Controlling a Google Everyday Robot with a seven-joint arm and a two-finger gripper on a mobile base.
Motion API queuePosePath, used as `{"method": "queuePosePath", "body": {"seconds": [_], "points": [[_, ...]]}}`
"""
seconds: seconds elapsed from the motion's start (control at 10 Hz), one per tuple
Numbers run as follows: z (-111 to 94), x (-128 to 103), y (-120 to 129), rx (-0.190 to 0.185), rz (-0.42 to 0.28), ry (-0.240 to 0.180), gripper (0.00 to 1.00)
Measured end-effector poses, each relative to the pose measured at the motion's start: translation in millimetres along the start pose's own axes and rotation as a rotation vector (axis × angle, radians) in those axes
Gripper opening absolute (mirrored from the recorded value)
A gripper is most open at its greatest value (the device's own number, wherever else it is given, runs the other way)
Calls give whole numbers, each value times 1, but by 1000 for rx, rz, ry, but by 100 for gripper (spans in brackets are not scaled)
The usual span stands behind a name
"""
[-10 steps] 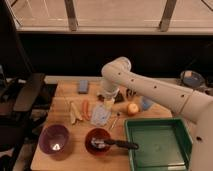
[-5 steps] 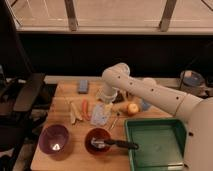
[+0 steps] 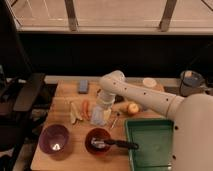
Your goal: Place towel in tray
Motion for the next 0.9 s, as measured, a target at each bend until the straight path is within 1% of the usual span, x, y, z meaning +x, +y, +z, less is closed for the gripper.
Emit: {"method": "queuePosePath", "body": {"seconds": [0.1,0.3,0.6,0.7,0.8,0.9], "points": [[5,4,3,-7,12,0,65],[21,12,11,-19,40,-11,65],[31,14,18,-22,63,-35,65],[33,13,19,-23,64,-37,63],[35,12,20,-22,60,-35,58],[34,9,21,-18,53,-35,47]]}}
